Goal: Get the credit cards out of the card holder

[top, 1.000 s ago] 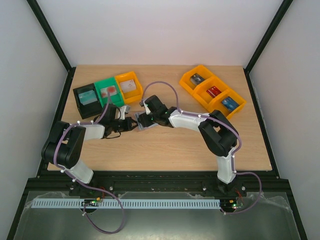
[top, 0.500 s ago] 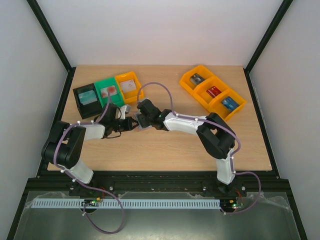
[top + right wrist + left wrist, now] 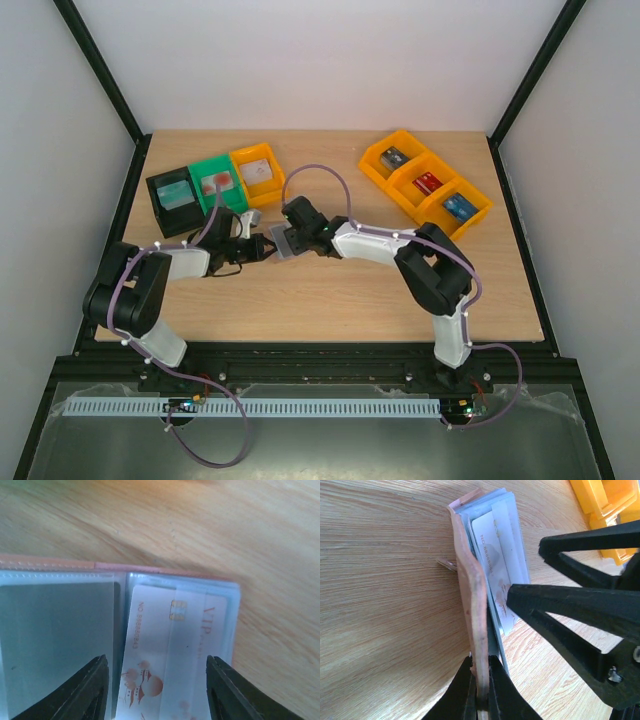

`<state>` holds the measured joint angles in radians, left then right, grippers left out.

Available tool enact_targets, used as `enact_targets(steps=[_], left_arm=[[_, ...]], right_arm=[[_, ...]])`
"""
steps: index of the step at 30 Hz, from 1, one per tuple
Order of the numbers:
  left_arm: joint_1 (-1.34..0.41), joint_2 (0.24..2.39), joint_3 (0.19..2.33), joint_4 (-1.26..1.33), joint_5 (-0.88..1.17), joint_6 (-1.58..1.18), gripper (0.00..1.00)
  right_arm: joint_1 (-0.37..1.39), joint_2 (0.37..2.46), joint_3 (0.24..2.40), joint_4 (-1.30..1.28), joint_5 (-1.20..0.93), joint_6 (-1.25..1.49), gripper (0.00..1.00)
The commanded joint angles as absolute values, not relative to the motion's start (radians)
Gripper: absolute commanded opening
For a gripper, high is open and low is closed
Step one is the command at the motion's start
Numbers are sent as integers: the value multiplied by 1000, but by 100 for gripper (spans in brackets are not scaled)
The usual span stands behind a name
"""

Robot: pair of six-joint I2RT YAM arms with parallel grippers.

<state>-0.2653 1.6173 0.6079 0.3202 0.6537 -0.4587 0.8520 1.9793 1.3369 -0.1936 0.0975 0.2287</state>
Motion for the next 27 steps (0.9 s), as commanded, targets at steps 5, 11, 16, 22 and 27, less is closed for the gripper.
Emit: enact_targets(steps=[5, 11, 16, 22, 27], left_arm=[[-268, 1615, 620, 308, 656, -428, 2], [-269, 1609, 627, 297, 661, -396, 2], [-270, 1611, 620, 304, 660, -387, 2], [-270, 1608, 615, 305, 655, -373, 2], [-271, 1608, 612, 309, 659, -373, 2]], right_arm=[[740, 1917, 1261, -122, -139, 230, 53], [603, 1830, 1181, -68, -464, 104, 64], [493, 1895, 1190, -22, -702, 101, 74], [463, 2035, 1279, -8, -803, 136, 77], [463, 2130, 1319, 42, -920, 160, 79]])
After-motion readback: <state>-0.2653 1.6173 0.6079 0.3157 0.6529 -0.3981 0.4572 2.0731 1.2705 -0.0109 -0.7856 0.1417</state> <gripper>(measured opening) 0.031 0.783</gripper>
